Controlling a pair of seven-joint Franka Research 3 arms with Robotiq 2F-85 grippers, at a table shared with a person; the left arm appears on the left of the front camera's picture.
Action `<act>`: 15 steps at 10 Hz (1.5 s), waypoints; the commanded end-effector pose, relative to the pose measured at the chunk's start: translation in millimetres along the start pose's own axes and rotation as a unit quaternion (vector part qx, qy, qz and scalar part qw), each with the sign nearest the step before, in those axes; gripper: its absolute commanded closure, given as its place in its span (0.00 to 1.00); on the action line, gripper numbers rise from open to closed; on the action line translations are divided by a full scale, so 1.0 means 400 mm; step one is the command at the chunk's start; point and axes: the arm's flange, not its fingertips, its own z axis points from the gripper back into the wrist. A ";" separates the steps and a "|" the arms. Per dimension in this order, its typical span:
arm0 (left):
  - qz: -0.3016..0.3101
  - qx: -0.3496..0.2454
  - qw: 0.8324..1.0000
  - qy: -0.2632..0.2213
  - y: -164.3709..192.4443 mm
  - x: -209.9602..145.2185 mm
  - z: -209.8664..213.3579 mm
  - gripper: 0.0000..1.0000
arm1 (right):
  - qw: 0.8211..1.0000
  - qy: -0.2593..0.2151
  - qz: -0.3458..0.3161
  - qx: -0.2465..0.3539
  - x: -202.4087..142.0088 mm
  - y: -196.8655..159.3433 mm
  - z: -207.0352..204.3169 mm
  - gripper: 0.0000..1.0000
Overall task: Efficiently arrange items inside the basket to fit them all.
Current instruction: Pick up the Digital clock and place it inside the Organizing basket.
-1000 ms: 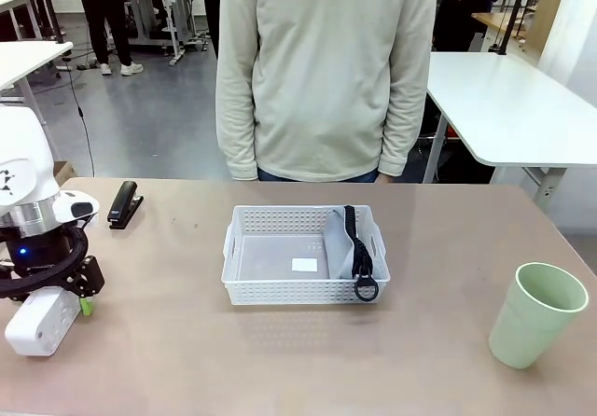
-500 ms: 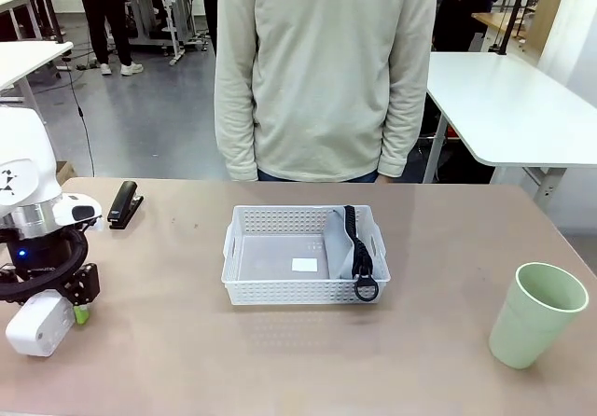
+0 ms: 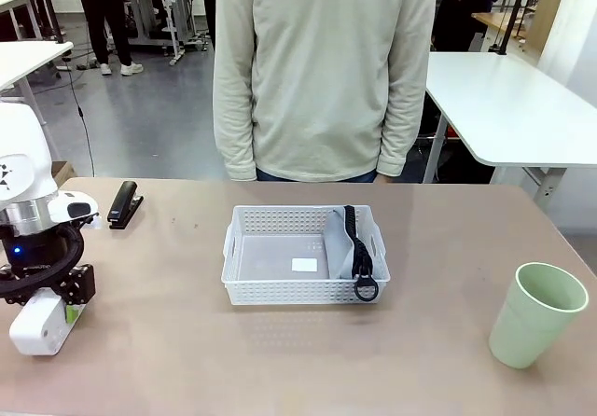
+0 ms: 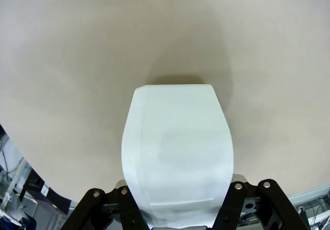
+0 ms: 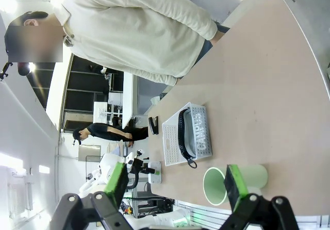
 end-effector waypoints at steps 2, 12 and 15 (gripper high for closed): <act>0.012 -0.023 1.000 -0.009 0.013 -0.153 -0.042 1.00 | 1.000 -0.004 0.014 0.013 0.002 0.001 0.000 0.00; 0.030 -0.168 0.972 -0.163 0.109 -0.413 0.541 0.55 | 1.000 -0.004 0.014 0.013 0.002 0.001 0.000 0.00; 0.030 -0.168 0.972 -0.163 0.109 -0.413 0.541 0.55 | 1.000 -0.004 0.014 0.013 0.002 0.001 0.000 0.00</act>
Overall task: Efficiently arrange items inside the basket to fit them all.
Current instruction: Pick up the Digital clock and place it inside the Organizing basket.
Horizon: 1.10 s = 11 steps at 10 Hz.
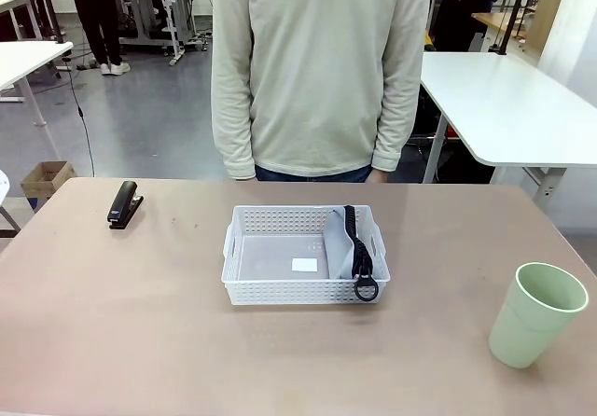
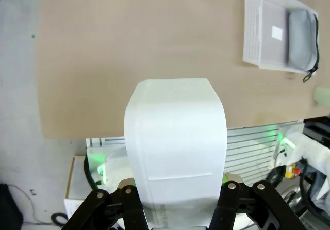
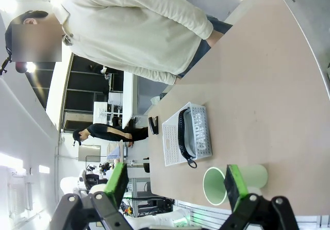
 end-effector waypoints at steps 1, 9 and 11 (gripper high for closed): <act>-0.010 0.005 1.000 0.003 0.006 0.000 0.006 0.55 | 1.000 -0.004 0.013 0.013 0.003 0.001 0.000 0.00; -0.134 0.026 0.991 -0.012 -0.616 0.240 -0.270 0.49 | 1.000 -0.004 0.013 0.013 0.003 0.001 0.000 0.00; -0.150 0.008 0.988 0.042 -0.740 0.236 -0.422 0.49 | 1.000 -0.004 0.013 0.013 0.003 0.001 0.000 0.00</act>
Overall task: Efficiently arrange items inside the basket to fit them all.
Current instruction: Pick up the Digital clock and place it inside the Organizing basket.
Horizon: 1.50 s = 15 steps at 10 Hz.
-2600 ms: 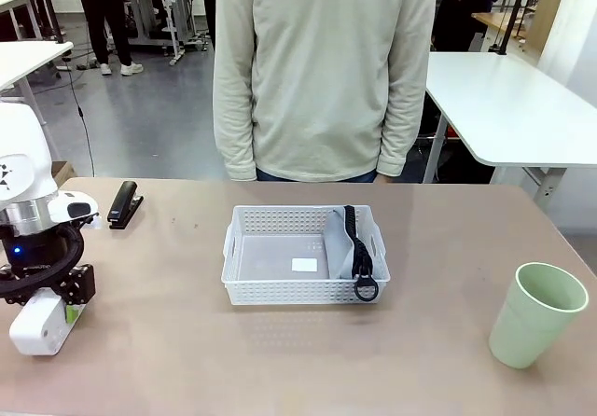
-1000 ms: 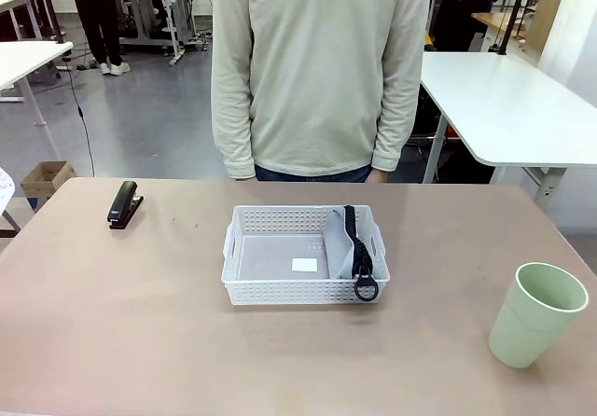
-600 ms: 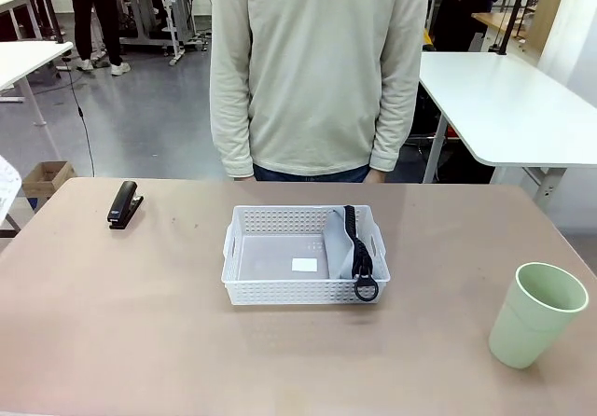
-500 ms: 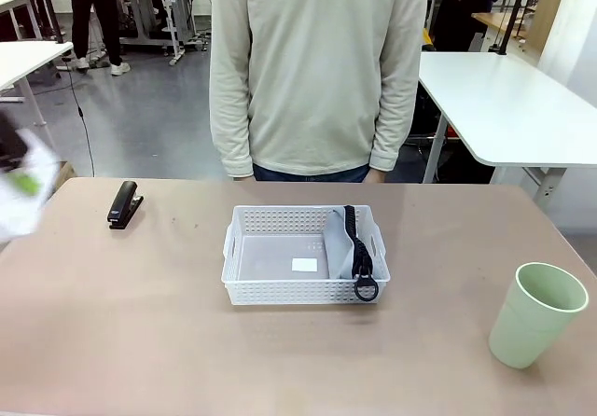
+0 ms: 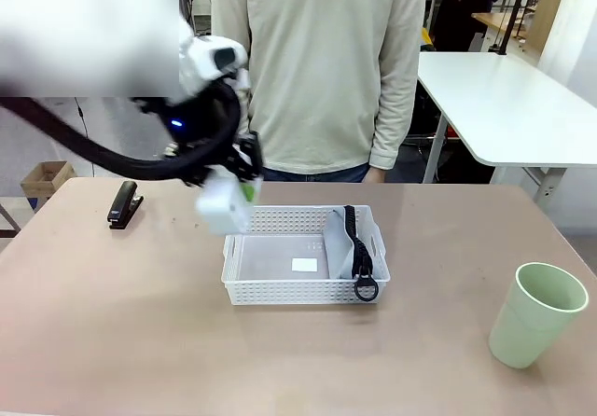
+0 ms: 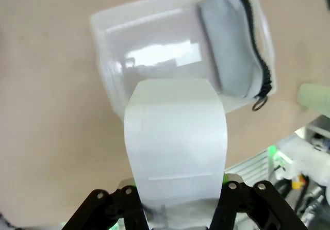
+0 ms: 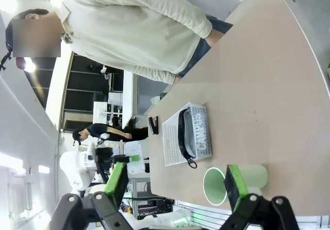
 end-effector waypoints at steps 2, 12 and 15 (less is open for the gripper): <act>0.023 0.018 0.999 -0.014 -0.041 0.027 -0.058 0.49 | 1.000 -0.004 0.013 0.013 0.003 0.000 0.000 0.00; -0.136 0.101 0.978 0.124 -0.113 0.221 -0.286 0.49 | 1.000 -0.004 0.013 0.013 0.003 0.000 0.000 0.00; -0.161 0.116 0.971 0.132 -0.133 0.262 -0.398 0.49 | 1.000 -0.004 0.013 0.013 0.003 0.000 0.000 0.00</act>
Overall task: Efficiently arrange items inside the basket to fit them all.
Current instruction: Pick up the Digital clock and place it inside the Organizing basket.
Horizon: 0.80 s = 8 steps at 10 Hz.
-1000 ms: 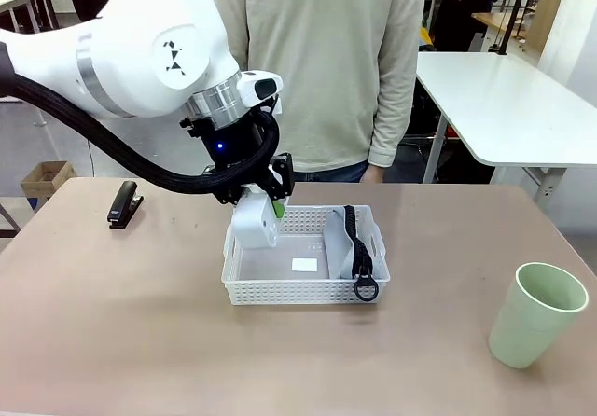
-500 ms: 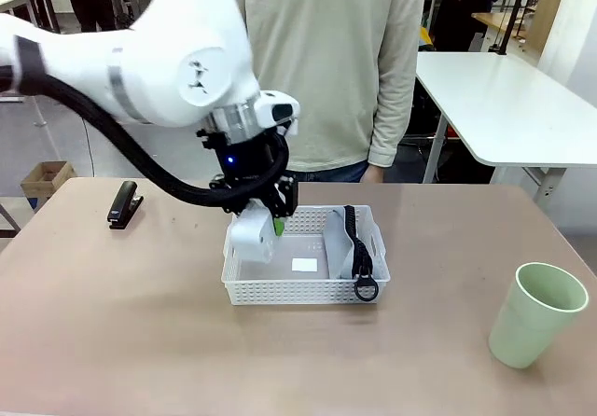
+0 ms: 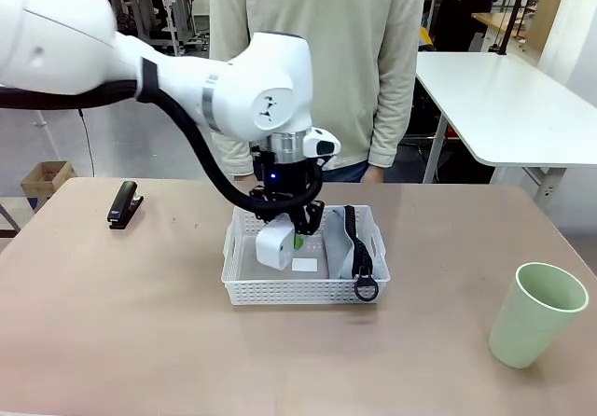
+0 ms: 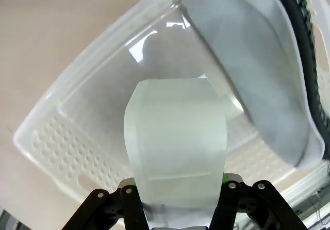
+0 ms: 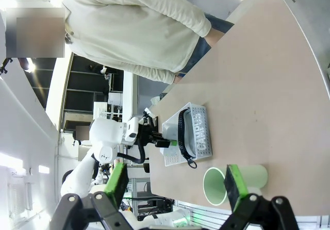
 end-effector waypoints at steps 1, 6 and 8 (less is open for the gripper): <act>-0.002 0.016 1.000 0.006 -0.004 0.037 -0.006 0.49 | 1.000 -0.004 0.013 0.013 0.003 0.000 -0.001 0.00; 0.006 0.019 0.999 0.049 -0.005 0.051 -0.068 0.49 | 1.000 -0.004 0.013 0.013 0.003 0.000 -0.001 0.00; 0.005 0.017 0.998 0.054 -0.007 0.056 -0.077 0.49 | 1.000 -0.004 0.013 0.013 0.003 0.000 -0.001 0.00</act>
